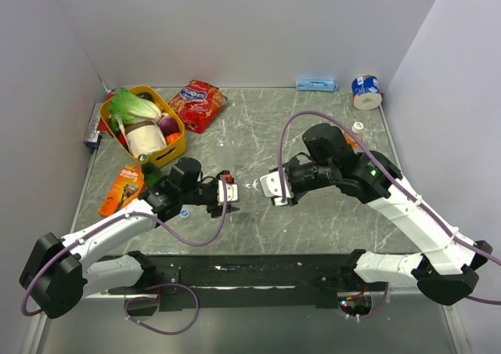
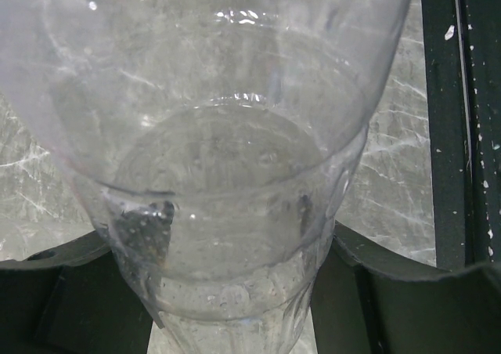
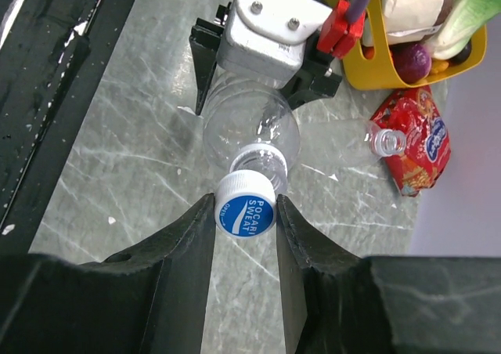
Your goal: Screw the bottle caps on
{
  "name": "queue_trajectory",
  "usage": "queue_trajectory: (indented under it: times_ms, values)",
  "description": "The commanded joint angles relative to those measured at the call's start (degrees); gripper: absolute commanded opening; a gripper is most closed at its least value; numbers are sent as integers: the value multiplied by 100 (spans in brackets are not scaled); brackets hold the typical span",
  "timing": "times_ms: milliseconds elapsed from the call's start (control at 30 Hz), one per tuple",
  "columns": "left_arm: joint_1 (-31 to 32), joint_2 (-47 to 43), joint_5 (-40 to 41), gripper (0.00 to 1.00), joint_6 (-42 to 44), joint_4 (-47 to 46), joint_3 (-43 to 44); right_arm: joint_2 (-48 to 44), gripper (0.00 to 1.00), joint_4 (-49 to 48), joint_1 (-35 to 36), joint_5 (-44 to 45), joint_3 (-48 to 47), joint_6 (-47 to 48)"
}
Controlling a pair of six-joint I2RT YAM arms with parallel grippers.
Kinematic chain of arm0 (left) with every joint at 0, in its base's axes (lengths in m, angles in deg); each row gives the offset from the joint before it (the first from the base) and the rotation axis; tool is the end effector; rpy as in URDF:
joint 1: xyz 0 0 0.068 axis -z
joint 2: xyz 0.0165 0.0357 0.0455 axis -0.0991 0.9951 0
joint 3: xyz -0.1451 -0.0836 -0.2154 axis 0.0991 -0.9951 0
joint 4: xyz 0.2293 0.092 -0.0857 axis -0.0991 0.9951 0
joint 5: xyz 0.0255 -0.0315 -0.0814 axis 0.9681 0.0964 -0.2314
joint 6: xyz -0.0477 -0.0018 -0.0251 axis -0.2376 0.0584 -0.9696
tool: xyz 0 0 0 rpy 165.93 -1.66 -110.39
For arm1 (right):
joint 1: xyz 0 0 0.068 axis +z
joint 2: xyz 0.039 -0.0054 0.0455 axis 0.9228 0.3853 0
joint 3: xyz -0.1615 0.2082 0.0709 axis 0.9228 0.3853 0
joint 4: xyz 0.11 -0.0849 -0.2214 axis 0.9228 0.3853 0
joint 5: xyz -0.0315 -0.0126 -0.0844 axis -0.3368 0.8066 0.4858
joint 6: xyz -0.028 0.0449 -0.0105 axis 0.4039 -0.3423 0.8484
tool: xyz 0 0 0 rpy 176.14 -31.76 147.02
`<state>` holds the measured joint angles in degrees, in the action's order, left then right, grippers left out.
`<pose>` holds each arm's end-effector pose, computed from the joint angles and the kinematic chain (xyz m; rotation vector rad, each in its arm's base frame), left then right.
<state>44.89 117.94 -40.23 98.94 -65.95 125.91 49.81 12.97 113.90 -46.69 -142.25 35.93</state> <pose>0.1712 -0.1662 0.2466 1.5131 1.3848 -0.6922 0.1278 0.1629 0.4174 -1.9509 0.9542 0.4564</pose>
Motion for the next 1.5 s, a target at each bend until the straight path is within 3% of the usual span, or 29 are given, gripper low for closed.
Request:
queue_trajectory:
  times_ms: [0, 500, 633, 867, 1133, 1267, 1467]
  values:
    - [35, -16, -224, 1, 215, -294, 315, -17, 27, -423, 238, 339, 84, -52]
    - [53, -174, -31, 1, 110, -847, 96, 325, 26, -415, 371, 428, -82, -421]
    - [26, -454, 293, 1, -329, -1600, -237, 510, 26, -204, 336, 401, -266, -632]
    - [-62, -745, 584, 1, -673, -2375, -756, 624, 26, -450, 116, 235, -574, -1466]
    - [26, -641, 909, 1, -1033, -2719, -626, 993, 27, -327, 10, -2, -1031, -2283]
    - [237, -570, 1742, 1, -998, -2895, -415, 1624, 27, 155, 10, 154, -1662, -3274]
    - [570, -298, 3842, 1, -1472, -3247, -81, 2003, 24, 191, 1, 778, -1962, -4917]
